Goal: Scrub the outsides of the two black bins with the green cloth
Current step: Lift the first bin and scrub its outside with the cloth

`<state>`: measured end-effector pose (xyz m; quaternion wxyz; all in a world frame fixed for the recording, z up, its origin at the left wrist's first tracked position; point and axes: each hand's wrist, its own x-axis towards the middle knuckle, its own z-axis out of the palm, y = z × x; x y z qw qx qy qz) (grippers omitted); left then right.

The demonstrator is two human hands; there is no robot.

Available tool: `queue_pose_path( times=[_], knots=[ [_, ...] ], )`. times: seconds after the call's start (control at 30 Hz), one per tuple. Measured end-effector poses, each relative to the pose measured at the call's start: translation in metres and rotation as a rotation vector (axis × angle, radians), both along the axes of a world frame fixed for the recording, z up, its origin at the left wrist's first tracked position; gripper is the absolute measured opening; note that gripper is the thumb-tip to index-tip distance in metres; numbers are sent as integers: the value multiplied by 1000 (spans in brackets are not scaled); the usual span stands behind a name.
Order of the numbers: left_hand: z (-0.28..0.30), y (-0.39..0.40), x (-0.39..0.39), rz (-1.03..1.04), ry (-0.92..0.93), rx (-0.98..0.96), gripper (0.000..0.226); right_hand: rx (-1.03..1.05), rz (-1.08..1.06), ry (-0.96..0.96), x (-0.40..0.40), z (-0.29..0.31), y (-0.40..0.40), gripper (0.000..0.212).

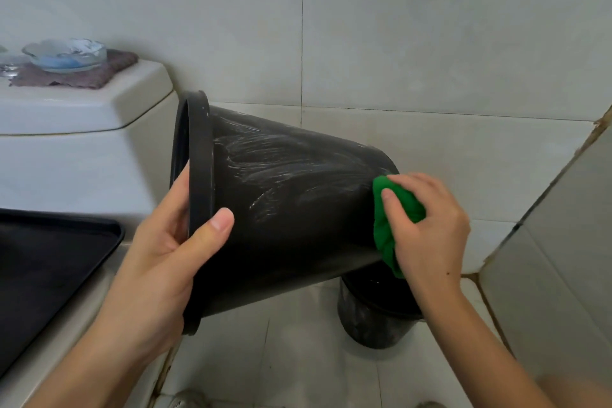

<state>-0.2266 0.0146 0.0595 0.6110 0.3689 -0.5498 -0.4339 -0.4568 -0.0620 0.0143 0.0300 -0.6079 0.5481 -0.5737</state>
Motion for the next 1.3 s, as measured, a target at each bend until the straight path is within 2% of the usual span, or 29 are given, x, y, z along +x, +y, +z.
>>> queue_pose_path(
  times=[0.07,0.13,0.23,0.3,0.37,0.6,0.77,0.83,0.93,1.0,1.1,1.2,1.3],
  knots=[
    [3,0,1,10,-5,-22,64,-82,29,81,8,-3,9,20],
    [3,0,4,24,9,-23,65,-116,30,105,5,-5,7,20],
    [0,0,1,-4,-21,-49,74,26,-64,-69,-10,-4,-7,17],
    [-6,-2,-2,21,-3,-40,60,71,-110,-111,-11,-5,-9,18],
    [-10,-4,-9,20,8,-45,59,-5,-95,-56,2,-5,-2,18],
    [-18,-14,-33,46,-16,-103,63,-344,178,77,73,-9,44,21],
    [-18,-16,-36,80,-19,-106,58,-438,269,169,76,-11,48,19],
    [-19,-15,-34,89,-18,-114,59,-395,211,120,64,-14,33,21],
    [-20,-13,-35,96,-14,-123,60,-219,62,-97,53,-14,13,24],
    [-20,-12,-39,83,-38,-130,64,-191,30,-133,58,-17,14,24],
    [-20,-14,-41,85,-41,-128,67,-286,138,-28,78,-20,36,23],
    [-19,-15,-38,66,37,-87,58,-426,287,112,83,-19,50,21],
    [-19,-14,-35,61,46,-72,55,-529,313,266,68,-18,40,19]
  ],
)
